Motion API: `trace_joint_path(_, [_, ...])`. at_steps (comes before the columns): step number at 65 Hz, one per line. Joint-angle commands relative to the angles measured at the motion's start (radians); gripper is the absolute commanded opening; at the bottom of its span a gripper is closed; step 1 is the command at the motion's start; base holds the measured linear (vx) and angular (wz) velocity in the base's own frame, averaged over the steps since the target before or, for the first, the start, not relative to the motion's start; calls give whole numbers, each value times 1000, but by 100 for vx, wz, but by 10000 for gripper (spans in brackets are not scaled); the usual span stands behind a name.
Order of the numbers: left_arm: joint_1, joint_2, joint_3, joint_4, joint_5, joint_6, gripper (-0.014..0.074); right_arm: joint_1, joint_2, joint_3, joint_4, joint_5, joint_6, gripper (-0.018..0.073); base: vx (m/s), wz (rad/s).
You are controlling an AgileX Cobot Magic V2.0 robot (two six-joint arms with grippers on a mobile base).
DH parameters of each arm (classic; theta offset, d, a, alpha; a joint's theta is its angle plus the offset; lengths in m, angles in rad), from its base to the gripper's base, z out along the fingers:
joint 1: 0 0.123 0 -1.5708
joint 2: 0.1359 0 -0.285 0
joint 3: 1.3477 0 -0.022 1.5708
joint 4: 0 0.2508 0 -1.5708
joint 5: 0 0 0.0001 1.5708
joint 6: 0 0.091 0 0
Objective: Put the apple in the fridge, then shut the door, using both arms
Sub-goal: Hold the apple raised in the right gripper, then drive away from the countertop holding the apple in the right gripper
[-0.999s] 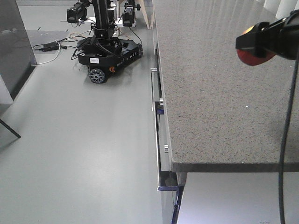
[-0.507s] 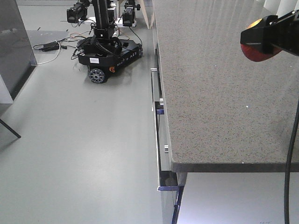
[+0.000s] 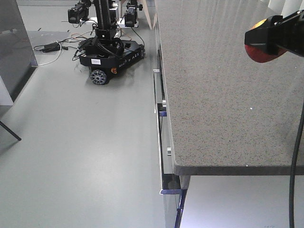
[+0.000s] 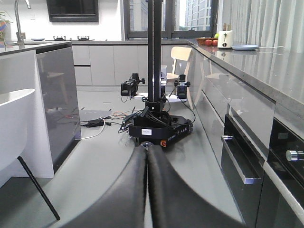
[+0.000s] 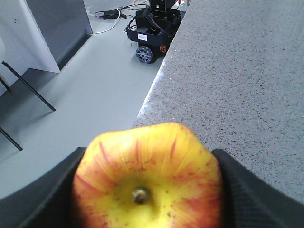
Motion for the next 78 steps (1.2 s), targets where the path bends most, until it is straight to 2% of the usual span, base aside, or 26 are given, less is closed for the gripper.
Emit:
trace_joint_path(1, [-5,-16,21,-8,-70,-4,-6,-3,-27,-32,23,-62,-7,-8,0,0])
trace_joint_path(78, [-5,-16,21,-8,-70,-4,-6,-3,-27,-32,23,-62,-7,-8,0,0])
